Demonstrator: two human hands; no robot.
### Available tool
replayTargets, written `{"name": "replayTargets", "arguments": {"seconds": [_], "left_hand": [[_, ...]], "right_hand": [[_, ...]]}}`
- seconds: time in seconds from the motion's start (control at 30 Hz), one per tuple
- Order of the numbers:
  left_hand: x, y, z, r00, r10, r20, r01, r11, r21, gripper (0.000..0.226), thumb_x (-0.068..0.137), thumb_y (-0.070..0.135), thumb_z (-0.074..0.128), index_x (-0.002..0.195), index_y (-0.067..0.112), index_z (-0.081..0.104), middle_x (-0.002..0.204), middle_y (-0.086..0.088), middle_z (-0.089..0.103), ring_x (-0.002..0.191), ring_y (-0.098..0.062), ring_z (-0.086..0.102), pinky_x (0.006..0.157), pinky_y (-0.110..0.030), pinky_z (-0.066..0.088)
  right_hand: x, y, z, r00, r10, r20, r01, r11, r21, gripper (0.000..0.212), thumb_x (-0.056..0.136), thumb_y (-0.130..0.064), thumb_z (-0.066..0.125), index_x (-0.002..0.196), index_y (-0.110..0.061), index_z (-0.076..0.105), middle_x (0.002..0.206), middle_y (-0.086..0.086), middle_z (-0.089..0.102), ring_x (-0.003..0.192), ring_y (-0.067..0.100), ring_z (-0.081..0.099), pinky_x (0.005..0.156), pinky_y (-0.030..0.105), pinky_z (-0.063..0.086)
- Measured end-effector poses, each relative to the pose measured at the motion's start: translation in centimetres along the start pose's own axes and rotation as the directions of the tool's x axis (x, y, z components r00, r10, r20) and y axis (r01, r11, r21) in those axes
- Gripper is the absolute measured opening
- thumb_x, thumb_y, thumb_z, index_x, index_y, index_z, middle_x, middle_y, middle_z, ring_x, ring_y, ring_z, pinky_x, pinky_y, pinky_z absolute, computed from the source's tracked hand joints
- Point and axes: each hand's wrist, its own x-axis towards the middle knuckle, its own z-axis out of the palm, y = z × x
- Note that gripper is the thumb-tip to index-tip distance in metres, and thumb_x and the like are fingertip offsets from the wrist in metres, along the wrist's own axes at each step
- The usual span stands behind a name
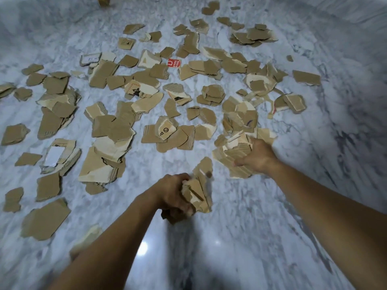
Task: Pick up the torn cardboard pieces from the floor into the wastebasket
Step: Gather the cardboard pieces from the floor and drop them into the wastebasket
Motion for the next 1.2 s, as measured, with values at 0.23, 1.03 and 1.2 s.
{"name": "replayTargets", "arguments": {"seconds": [0.23,1.03,1.2], "left_hand": [[3.1,1.8,3.0,0.991,0.037,-0.126,0.006,0.945,0.327,0.080,0.062,0.057,0.081,0.132,0.027,0.053,0.133,0.002,0.040,0.099,-0.028,0.063,0.089,-0.040,0.056],[-4.0,-6.5,-2.7,0.911,-0.351,-0.216,0.113,0.716,-0.689,0.048,0.065,0.013,0.093,0.103,0.013,0.064,0.079,-0.024,0.072,0.058,-0.047,0.069,0.051,-0.051,0.057],[-3.5,-6.8,-2.0,0.898,-0.336,-0.284,0.097,0.781,-0.617,0.043,0.063,0.020,0.094,0.097,0.020,0.067,0.082,-0.006,0.076,0.070,-0.027,0.075,0.051,-0.035,0.059]], "right_hand": [[0.2,1.3,-0.1,0.994,-0.026,0.102,0.030,0.999,-0.035,0.096,0.063,-0.023,0.096,0.144,-0.008,0.047,0.132,0.001,0.058,0.127,0.028,0.055,0.095,0.028,0.046],[0.5,-4.7,9.6,0.964,-0.179,0.199,0.247,0.879,-0.407,0.099,0.059,-0.042,0.095,0.140,-0.017,0.043,0.141,0.010,0.045,0.135,0.033,0.040,0.106,0.040,0.042],[1.0,-4.9,9.9,0.978,-0.134,0.160,0.185,0.911,-0.369,0.087,0.057,-0.035,0.098,0.128,-0.015,0.051,0.128,0.009,0.062,0.120,0.032,0.057,0.089,0.036,0.051]]}}
